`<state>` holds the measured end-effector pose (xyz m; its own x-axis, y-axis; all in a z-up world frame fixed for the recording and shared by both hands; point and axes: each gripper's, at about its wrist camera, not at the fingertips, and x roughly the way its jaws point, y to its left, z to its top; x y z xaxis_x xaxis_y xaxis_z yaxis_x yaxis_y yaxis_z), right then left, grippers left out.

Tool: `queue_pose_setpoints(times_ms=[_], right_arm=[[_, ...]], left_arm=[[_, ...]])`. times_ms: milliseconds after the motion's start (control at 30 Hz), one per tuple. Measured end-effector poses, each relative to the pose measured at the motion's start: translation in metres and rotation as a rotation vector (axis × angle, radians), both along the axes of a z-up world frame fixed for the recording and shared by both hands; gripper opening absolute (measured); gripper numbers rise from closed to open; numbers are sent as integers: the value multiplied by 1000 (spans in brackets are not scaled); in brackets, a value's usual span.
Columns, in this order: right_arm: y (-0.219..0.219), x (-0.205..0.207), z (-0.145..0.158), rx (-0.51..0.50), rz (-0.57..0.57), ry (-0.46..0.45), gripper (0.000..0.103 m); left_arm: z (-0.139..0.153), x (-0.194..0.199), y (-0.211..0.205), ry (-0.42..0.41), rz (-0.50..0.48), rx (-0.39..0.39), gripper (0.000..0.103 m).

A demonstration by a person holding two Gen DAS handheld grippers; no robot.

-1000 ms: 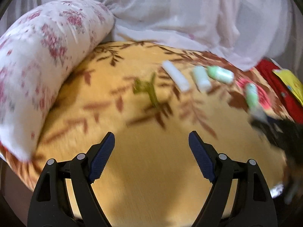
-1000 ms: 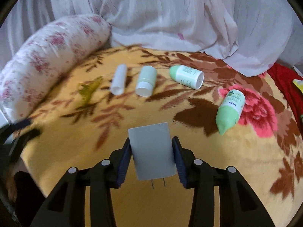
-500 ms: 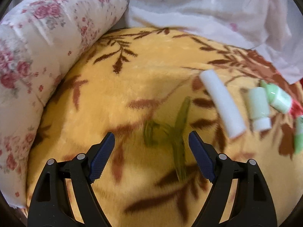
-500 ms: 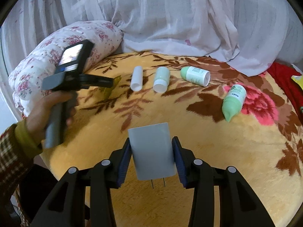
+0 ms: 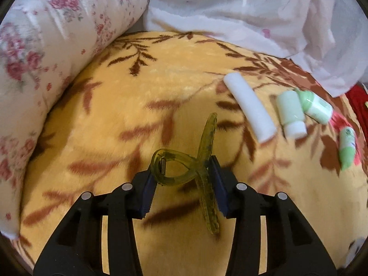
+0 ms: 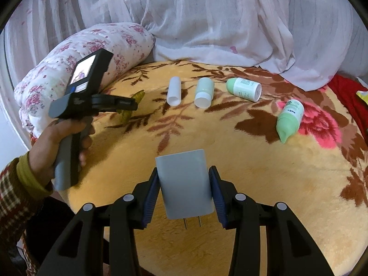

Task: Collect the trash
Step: 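Carry the hair clip and white plug to the orange bin and release both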

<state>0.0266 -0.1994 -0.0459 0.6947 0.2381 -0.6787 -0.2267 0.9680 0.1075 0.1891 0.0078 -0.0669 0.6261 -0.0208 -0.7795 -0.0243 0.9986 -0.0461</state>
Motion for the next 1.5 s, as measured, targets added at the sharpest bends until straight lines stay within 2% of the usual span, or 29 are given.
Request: queue_pose_setpoints(times_ms=[200, 500, 633, 800, 933, 1100, 1367, 1433, 1467, 1500], right_arm=[[8, -19, 9, -11, 6, -13, 43], [19, -81, 11, -8, 45, 25, 43], [28, -112, -2, -15, 64, 85, 43], [35, -145, -22, -23, 82, 158, 43], [36, -167, -38, -23, 92, 220, 41], [29, -178, -53, 11, 79, 285, 39], [39, -186, -79, 13, 114, 377, 39], [40, -187, -80, 7, 115, 384, 47], [39, -187, -78, 2, 108, 374, 57], [38, -187, -76, -4, 95, 365, 60]], left_arm=[[16, -53, -2, -40, -38, 11, 43], [28, -167, -24, -87, -169, -25, 43], [21, -216, -35, -50, -244, -54, 43], [1, -264, -40, 27, -329, -52, 43], [-14, -289, -38, 97, -375, -49, 43], [-23, -313, -36, 140, -412, -35, 43], [-38, -329, -37, 206, -461, -17, 43], [-40, -330, -40, 223, -473, -1, 44], [-42, -330, -41, 233, -481, 5, 44], [-43, -330, -41, 245, -485, 10, 45]])
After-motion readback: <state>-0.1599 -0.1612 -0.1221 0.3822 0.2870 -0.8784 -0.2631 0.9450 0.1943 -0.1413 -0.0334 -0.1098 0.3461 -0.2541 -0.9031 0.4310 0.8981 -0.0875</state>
